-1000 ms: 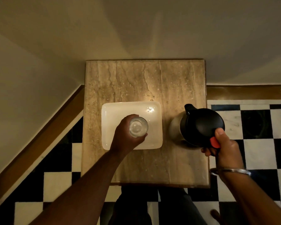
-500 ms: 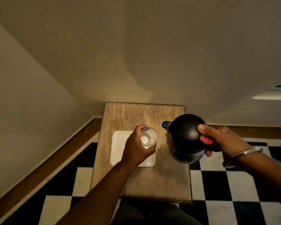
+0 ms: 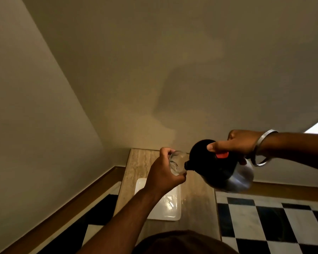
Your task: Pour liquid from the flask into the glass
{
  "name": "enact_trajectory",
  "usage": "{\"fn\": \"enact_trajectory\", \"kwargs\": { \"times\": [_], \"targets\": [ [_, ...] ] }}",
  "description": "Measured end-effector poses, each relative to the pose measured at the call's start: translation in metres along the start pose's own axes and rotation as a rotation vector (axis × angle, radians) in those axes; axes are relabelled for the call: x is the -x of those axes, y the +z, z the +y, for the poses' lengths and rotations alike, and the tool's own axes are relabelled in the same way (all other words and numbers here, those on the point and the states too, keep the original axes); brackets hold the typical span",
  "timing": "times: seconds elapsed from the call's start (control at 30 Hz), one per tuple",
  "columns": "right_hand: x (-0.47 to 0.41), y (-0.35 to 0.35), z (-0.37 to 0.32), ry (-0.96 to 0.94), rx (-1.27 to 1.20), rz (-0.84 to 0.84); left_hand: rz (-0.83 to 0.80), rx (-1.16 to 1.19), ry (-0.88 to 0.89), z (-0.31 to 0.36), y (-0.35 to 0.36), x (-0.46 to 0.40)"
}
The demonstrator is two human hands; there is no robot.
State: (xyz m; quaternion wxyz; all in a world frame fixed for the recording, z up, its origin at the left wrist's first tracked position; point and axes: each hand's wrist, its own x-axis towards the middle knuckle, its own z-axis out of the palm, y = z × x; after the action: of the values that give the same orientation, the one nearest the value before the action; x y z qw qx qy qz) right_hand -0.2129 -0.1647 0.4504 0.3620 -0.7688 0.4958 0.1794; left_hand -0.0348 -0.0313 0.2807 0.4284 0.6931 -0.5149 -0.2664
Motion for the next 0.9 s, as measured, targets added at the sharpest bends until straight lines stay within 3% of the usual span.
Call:
{"fn": "enact_trajectory", "kwargs": {
  "times": [0.53,0.9],
  "targets": [
    [0.013,-0.034,-0.067,0.082,0.219,0.127,0.030,0.041,0.025,0.012,-0.004,0.011],
    [0.027,-0.036,-0.091,0.026,0.387,0.166,0.051,0.082,0.078,0.026,-0.006,0.013]
  ]
}}
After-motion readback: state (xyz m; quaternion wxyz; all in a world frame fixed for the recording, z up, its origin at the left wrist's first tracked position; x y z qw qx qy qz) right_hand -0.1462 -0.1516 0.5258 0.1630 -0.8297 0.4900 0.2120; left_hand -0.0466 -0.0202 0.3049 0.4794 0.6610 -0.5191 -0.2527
